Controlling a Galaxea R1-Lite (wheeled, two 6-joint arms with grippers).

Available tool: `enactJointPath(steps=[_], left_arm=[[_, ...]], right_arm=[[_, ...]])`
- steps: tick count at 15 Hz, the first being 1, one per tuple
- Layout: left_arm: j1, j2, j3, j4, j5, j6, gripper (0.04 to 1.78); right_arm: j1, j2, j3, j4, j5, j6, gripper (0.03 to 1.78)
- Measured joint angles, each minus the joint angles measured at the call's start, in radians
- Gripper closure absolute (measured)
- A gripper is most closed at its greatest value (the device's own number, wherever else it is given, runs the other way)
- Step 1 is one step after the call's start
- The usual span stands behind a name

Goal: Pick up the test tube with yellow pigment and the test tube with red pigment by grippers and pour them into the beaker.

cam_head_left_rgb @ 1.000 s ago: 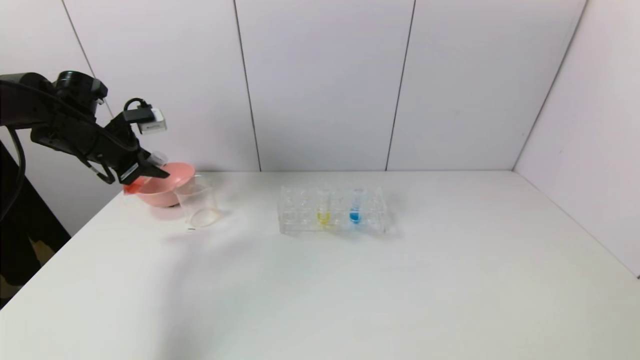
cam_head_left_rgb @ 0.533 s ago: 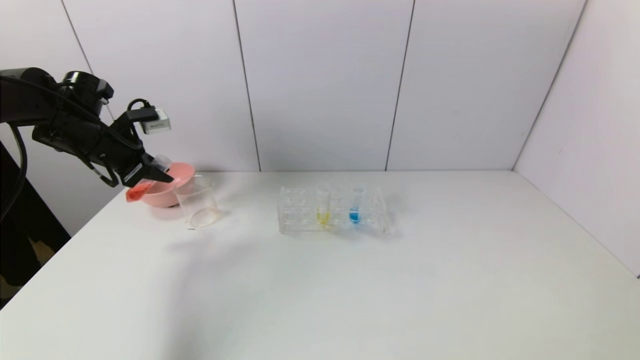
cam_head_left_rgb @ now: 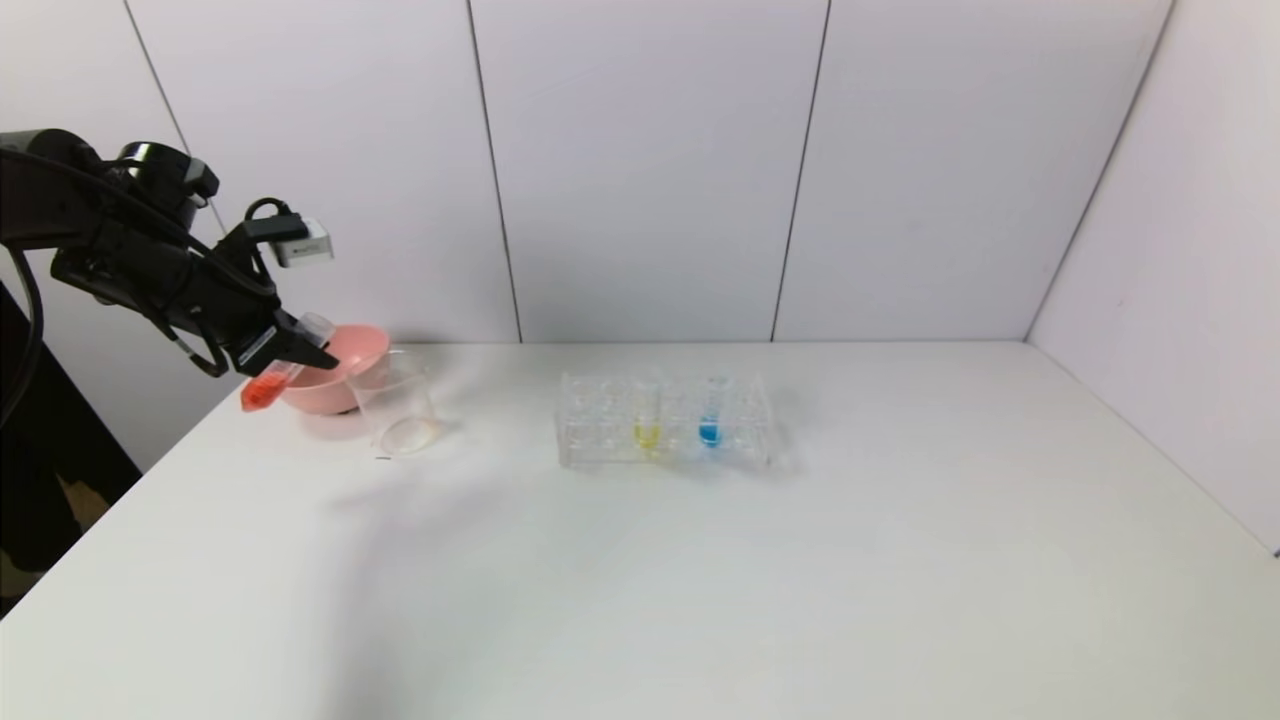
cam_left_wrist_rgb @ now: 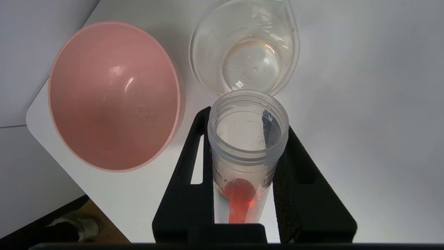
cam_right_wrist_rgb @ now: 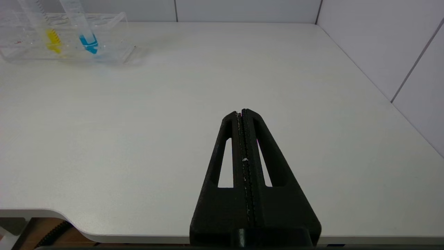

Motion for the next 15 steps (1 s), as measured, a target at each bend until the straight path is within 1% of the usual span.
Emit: enactJointPath(steps=[11,13,15], left_arm=[[-0.002,0.009,0.0,-0.01,0.005,0.034,1.33],[-0.004,0.014,0.001,-0.01,0.026,0.044,1.33],[-0.009,0.018,0.001,-0.015,0.07,0.076,1.33]], right_arm=[[0.0,0.0,0.0,0.0,0.0,0.0,1.7],[0.0,0.0,0.0,0.0,0.0,0.0,1.7],[0.0,0.0,0.0,0.0,0.0,0.0,1.7]])
